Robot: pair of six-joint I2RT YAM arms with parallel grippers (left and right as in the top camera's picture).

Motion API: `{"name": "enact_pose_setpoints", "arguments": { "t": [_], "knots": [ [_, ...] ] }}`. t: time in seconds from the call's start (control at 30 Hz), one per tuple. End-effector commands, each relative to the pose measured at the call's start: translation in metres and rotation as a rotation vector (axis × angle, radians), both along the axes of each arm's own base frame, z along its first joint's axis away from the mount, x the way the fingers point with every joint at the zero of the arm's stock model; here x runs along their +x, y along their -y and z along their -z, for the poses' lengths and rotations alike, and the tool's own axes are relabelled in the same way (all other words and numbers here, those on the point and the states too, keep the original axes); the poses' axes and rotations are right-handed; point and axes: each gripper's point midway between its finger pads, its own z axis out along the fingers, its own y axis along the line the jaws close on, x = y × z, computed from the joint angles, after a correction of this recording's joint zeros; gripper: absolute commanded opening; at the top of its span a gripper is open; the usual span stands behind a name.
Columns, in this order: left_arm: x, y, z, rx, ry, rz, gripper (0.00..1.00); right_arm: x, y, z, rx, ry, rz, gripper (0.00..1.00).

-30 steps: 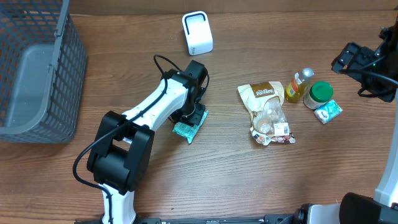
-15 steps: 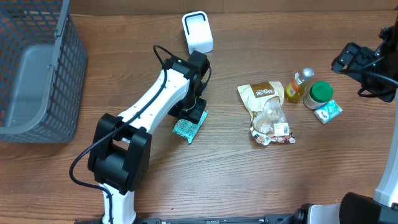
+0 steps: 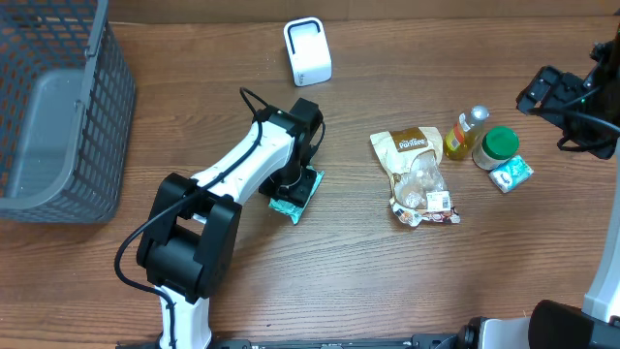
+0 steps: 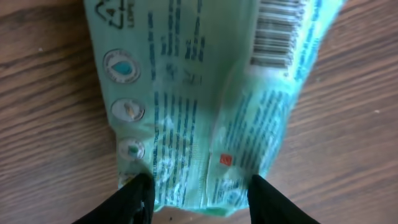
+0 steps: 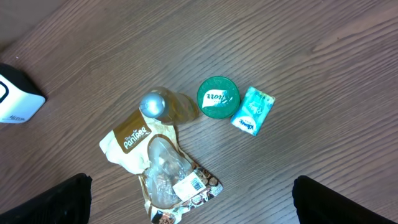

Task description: Scan the item barcode

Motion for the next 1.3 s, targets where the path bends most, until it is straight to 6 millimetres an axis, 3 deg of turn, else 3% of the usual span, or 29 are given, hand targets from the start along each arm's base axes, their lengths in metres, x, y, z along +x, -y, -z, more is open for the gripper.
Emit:
{"name": "enact_pose_setpoints", "arguments": {
  "t": [0.0, 0.2, 0.3, 0.53, 1.07, 1.27],
  "knots": [
    [-0.009, -0.002, 0.015, 0.010, -0.018, -0.009, 0.50, 0.000, 0.001, -0.011, -0.012, 0.034, 0.008, 1.00],
    [-0.013, -0.009, 0.031, 0.035, -0.007, -0.040, 0.48, 0.000, 0.001, -0.011, -0.012, 0.034, 0.008, 1.00],
    [-0.014, -0.010, 0.034, 0.035, -0.005, -0.039, 0.52, 0.000, 0.001, -0.011, -0.012, 0.034, 0.008, 1.00],
    [-0.013, -0.009, 0.034, 0.032, -0.002, -0.040, 0.60, 0.000, 0.001, -0.011, -0.012, 0.034, 0.008, 1.00],
    [-0.013, -0.009, 0.035, 0.032, -0.001, -0.040, 0.62, 0.000, 0.001, -0.011, -0.012, 0.034, 0.008, 1.00],
    [-0.013, -0.007, 0.031, 0.025, -0.007, -0.041, 0.67, 0.000, 0.001, -0.011, -0.012, 0.034, 0.008, 1.00]
  ]
}}
